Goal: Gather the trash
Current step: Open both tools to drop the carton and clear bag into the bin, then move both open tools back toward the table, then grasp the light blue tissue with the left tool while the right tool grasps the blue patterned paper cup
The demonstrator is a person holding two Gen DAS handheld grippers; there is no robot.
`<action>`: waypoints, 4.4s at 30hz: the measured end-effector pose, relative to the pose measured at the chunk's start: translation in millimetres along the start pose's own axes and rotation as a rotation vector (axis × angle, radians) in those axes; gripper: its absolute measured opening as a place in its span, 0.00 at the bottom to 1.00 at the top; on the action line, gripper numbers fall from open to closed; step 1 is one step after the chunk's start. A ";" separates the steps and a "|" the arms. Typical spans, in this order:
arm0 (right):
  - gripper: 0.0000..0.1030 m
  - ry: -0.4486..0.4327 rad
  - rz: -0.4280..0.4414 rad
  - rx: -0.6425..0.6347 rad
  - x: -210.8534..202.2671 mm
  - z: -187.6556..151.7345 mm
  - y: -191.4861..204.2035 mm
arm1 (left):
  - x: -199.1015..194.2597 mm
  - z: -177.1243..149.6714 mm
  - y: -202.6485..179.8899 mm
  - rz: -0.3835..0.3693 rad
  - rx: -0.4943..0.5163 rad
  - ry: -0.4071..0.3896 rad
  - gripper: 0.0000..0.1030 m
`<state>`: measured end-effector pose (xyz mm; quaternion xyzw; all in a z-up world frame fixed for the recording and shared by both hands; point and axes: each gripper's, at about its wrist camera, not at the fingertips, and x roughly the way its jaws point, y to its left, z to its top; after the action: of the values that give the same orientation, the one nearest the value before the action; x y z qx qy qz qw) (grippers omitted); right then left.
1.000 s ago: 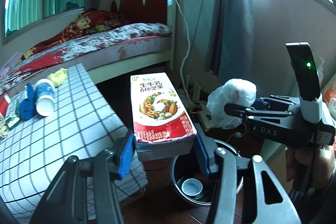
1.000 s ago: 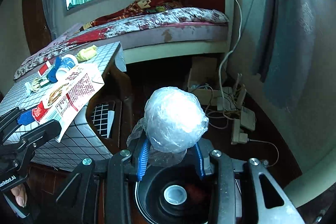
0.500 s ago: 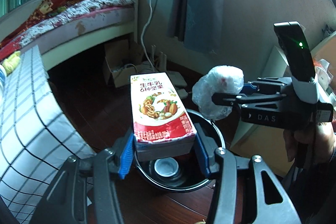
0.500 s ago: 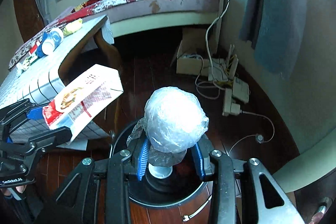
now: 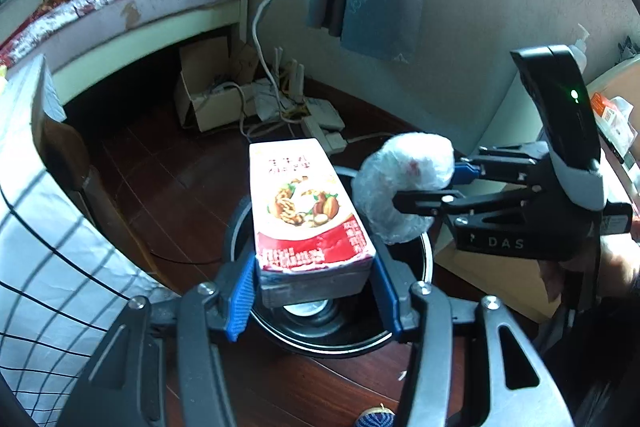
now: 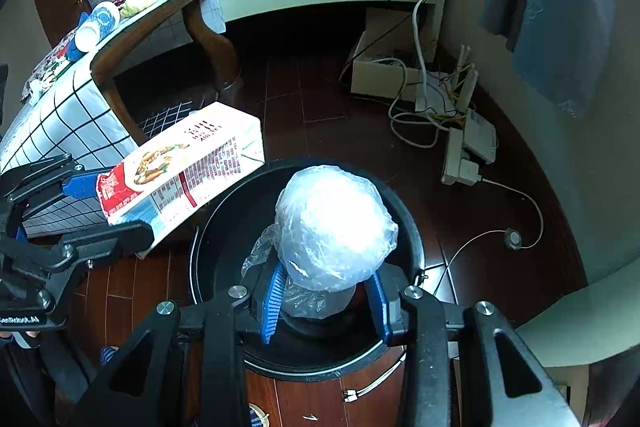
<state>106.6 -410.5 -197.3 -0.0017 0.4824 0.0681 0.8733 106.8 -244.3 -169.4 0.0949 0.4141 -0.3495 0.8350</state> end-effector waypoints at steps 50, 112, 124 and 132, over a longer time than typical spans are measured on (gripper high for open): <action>0.99 -0.197 -0.095 -0.007 -59.8 43.6 61.6 | -100.2 3.2 46.0 0.418 -0.161 -0.253 0.99; 0.78 -0.144 0.138 -0.253 86.9 275.9 355.1 | -224.1 -106.5 448.8 0.730 -0.770 -0.146 0.52; 0.55 -0.118 0.177 -0.279 88.3 270.5 350.1 | -231.9 -106.8 460.5 0.676 -0.801 -0.164 0.20; 0.55 -0.158 0.187 -0.251 66.5 262.1 326.9 | -246.3 -110.5 419.1 0.759 -0.720 -0.212 0.20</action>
<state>322.9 -60.9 -92.6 -0.0603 0.3978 0.2089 0.8913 213.7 238.8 -108.2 -0.0904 0.3576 0.1334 0.9199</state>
